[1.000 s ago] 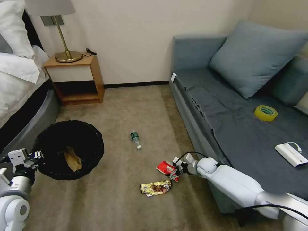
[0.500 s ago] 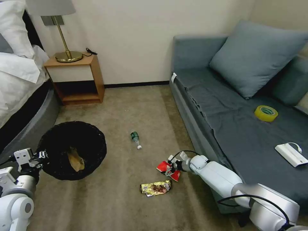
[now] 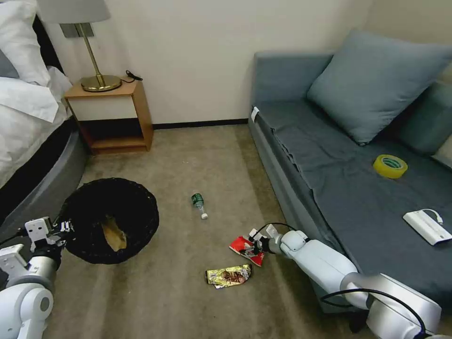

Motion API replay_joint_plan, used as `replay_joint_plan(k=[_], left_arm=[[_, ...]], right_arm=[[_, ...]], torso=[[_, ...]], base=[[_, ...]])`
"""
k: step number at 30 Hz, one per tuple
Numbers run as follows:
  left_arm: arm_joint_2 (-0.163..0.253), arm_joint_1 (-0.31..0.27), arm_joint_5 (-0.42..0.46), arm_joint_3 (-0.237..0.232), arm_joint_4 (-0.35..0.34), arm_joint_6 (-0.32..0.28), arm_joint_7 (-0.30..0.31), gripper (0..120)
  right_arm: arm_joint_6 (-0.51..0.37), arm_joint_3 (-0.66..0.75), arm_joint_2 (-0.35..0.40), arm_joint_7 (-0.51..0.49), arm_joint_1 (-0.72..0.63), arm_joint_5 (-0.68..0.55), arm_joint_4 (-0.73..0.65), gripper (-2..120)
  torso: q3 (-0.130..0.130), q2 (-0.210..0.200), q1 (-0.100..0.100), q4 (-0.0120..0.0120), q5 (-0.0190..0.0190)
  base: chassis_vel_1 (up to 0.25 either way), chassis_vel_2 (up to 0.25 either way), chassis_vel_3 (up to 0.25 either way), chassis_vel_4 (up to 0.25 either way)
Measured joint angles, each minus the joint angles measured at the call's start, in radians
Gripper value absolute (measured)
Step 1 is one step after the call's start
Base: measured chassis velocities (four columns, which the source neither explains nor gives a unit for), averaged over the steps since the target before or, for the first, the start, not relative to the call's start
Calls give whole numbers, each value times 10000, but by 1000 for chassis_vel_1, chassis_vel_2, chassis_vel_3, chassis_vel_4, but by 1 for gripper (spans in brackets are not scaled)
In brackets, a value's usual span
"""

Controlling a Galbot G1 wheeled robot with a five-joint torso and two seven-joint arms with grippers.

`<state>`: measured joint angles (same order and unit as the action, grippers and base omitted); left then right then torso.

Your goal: Pick up the trash bin, then pick up the garbage on the floor and place it into the trash bin.

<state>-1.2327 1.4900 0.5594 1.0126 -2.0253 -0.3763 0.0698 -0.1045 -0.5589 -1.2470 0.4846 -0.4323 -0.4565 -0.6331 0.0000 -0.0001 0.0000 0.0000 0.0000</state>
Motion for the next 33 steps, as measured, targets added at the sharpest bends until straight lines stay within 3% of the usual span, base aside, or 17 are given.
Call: replay_joint_plan(k=[3, 15, 24, 28, 29, 33], left_arm=[[-42, 70, 20, 97, -33, 33, 0, 4], [-126, 133, 28, 146, -164, 66, 3, 4], [-176, 252, 75, 144, -270, 46, 19, 4], [-219, 309, 149, -25, -277, -5, 38, 4], [-219, 309, 149, -25, -277, -5, 38, 4], [-264, 325, 145, -318, -362, -76, 51, 4]], right_arm=[[-75, -2, 74, -76, -21, -74, -204, 40], [6, 59, 233, -385, -213, -91, -576, 0], [51, 876, 541, -917, -394, -168, -1474, 0], [-114, 1673, 1557, -1349, -418, -598, -3560, 0], [-114, 1673, 1557, -1349, -418, -598, -3560, 0], [-222, 2054, 2714, -1885, -386, -1637, -6764, 0]], torso=[[0, 0, 1, 1, 0], [-1, 0, 0, 1, 0], [0, 1, 0, 0, 1], [0, 0, 0, 2, 0], [0, 0, 0, 2, 0], [-1, 1, 0, -8, 0]], base=[[0, 0, 0, 0], [0, 0, 0, 0], [0, 0, 0, 0], [0, 0, 0, 0], [0, 0, 0, 0], [0, 0, 0, 0]])
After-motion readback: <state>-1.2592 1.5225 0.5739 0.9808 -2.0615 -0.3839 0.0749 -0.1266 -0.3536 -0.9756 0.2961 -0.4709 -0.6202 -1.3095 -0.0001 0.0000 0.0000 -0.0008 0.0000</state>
